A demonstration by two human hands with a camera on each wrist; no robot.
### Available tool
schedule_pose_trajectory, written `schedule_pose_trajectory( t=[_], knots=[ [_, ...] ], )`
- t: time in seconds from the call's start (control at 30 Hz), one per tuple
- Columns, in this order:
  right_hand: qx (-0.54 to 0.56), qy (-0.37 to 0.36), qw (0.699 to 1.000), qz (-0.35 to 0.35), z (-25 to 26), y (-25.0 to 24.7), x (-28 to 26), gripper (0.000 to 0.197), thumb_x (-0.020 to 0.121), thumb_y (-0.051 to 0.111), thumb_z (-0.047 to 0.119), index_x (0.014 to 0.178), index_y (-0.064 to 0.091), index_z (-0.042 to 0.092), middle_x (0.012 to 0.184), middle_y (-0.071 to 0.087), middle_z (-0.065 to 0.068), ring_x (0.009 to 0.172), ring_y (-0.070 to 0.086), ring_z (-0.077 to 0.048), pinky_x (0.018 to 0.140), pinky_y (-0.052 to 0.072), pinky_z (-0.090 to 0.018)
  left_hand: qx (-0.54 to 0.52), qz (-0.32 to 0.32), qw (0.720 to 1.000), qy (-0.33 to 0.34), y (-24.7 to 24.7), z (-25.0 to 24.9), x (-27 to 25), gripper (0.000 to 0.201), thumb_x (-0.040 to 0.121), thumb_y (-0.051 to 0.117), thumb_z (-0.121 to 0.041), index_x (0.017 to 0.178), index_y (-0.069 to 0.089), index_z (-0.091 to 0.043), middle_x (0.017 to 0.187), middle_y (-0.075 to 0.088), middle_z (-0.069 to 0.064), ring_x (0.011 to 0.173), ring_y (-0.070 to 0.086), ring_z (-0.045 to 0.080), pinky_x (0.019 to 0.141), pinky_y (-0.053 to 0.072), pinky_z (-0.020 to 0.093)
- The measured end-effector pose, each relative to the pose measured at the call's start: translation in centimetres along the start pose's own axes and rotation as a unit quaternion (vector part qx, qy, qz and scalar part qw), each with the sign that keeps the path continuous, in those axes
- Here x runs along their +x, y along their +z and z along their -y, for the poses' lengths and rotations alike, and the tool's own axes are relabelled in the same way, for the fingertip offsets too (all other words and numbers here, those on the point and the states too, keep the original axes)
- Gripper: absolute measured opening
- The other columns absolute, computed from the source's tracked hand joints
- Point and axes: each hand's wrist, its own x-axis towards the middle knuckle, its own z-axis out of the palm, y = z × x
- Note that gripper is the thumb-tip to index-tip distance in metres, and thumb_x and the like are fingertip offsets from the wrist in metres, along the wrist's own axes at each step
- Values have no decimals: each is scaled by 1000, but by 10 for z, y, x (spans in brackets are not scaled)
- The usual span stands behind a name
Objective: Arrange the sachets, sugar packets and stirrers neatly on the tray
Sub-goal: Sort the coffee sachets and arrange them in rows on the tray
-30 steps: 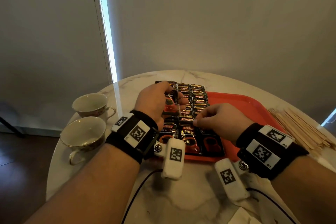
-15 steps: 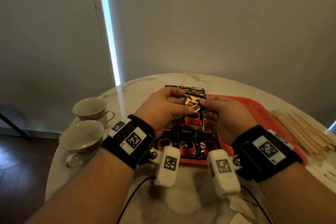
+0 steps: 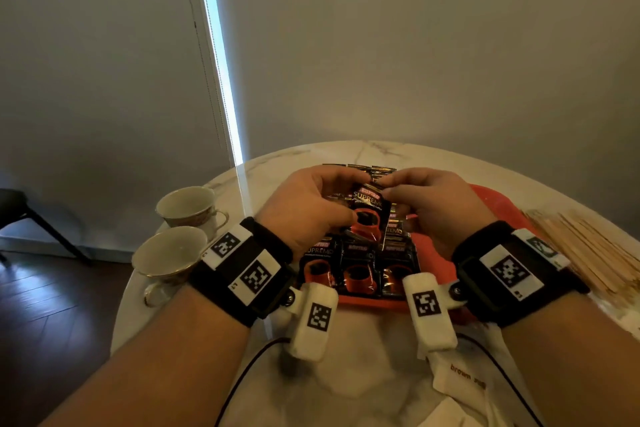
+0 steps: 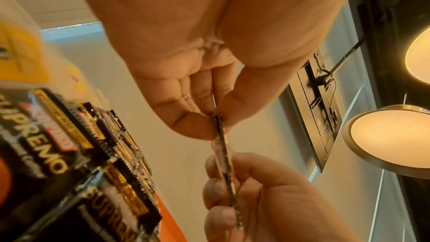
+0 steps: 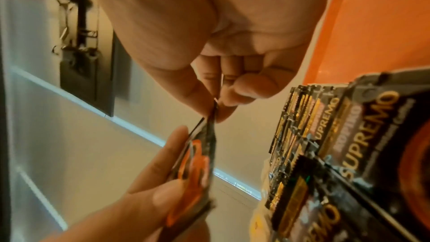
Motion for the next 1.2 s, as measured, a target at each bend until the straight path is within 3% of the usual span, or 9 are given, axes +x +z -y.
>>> schedule_pose_trajectory(
  t=[0.07, 0.17, 0.27, 0.33, 0.53, 0.73, 0.87, 1.03, 1.2],
  knots=[
    [-73, -32, 997, 8, 5, 6, -1, 13, 88, 71, 4, 87, 77, 16, 61, 67, 10, 51, 54, -1, 49, 43, -20, -23, -48, 998, -14, -6, 5, -8, 44, 83, 70, 15, 114, 71, -17, 113, 76, 4, 96, 77, 24, 79, 64, 41],
    [-140, -34, 989, 26, 10, 19, 0, 10, 87, 76, 10, 87, 78, 19, 71, 69, 6, 52, 56, -1, 45, 42, -15, -51, -137, 988, -48, -22, 20, -21, 33, 85, 75, 4, 111, 67, -16, 117, 72, 10, 101, 74, 26, 88, 63, 48],
    [-202, -16, 978, 52, 12, 34, 0, 6, 86, 78, 13, 87, 79, 19, 86, 74, -3, 72, 61, -15, 61, 50, -26, -43, -200, 977, -67, -31, 29, -35, 28, 86, 76, -5, 108, 67, -20, 109, 72, 5, 103, 70, 24, 94, 60, 49],
    [-250, -12, 966, 63, 12, 41, -2, 5, 87, 78, 16, 90, 79, 20, 93, 73, 2, 82, 64, -12, 65, 50, -23, -46, -212, 973, -78, -31, 32, -43, 26, 85, 76, -8, 107, 68, -20, 107, 72, 4, 103, 69, 25, 92, 59, 47],
    [-321, 6, 945, 61, 10, 59, -7, 4, 85, 80, 22, 84, 78, 25, 88, 73, 6, 83, 65, -7, 61, 48, -22, -79, -182, 974, -108, -22, 33, -60, 24, 89, 71, -3, 110, 66, -14, 102, 67, 7, 77, 62, 14, 53, 49, 22],
    [-395, -2, 917, 51, 15, 70, -11, 6, 86, 79, 29, 91, 79, 26, 88, 71, 8, 82, 64, -5, 65, 52, -24, -55, -169, 977, -117, -15, 32, -67, 23, 83, 75, -10, 105, 68, -17, 109, 72, 11, 101, 71, 30, 91, 60, 52],
    [-388, -11, 921, 35, 19, 67, -15, 6, 87, 79, 29, 92, 76, 28, 87, 66, 12, 77, 59, -1, 56, 44, -20, -41, -168, 978, -116, -12, 31, -70, 21, 83, 75, -12, 102, 70, -19, 108, 74, 9, 101, 72, 27, 93, 60, 52],
    [-373, 11, 926, 52, 22, 49, -24, 9, 88, 76, 25, 80, 78, 27, 86, 73, 6, 84, 66, -9, 65, 51, -25, -20, -121, 985, -118, -6, 25, -65, 19, 91, 70, -10, 108, 72, -19, 109, 71, 5, 100, 72, 24, 88, 63, 46],
    [-344, 91, 929, 101, 15, 43, -37, 13, 92, 71, 23, 83, 80, 19, 80, 76, -8, 54, 57, -12, 49, 46, -25, -11, -70, 983, -170, 6, 14, -61, 13, 93, 68, -9, 100, 73, -18, 109, 72, 15, 108, 71, 32, 93, 61, 51]
  ],
)
